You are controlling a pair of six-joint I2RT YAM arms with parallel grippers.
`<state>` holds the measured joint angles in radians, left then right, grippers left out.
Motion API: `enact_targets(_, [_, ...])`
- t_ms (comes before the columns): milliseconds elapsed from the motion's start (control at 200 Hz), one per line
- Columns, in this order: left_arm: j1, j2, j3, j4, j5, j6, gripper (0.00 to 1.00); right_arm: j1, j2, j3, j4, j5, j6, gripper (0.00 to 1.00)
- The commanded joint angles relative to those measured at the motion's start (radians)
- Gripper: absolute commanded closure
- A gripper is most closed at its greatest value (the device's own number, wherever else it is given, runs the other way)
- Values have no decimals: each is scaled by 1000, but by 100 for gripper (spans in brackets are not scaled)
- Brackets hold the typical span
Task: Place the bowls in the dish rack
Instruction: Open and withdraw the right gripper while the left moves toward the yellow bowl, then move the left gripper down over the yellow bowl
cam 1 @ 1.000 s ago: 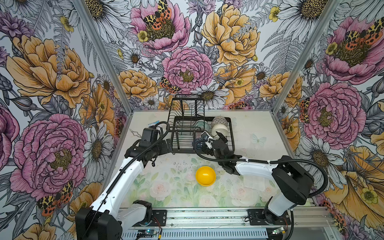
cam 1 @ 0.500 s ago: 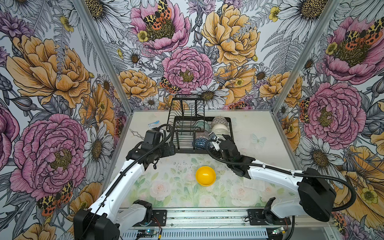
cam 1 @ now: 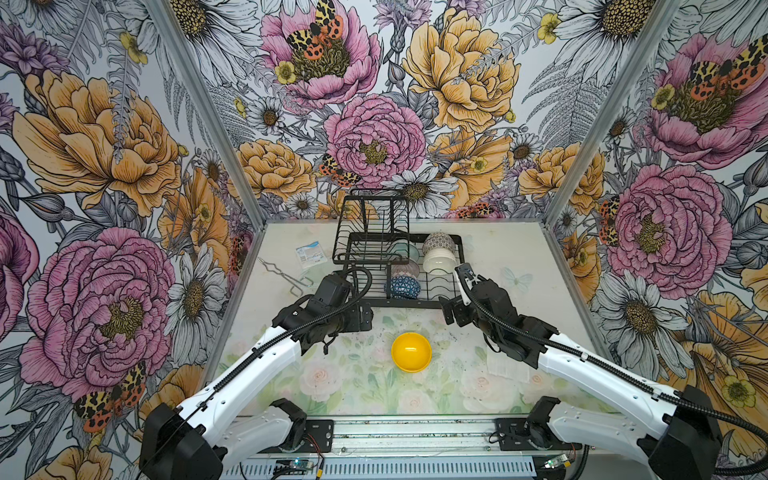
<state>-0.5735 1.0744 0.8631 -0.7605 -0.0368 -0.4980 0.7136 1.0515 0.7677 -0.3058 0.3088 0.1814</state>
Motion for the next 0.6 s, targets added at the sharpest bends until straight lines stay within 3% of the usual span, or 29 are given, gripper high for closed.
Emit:
enact_targets(0, [-49,12,0,9,-34,-48,1,-38,-49,32,-133,-57,104,1])
enact_targets(595, [-346,125,-4,44,-75,-163,2,-199,-2,64,-285,-219,231,1])
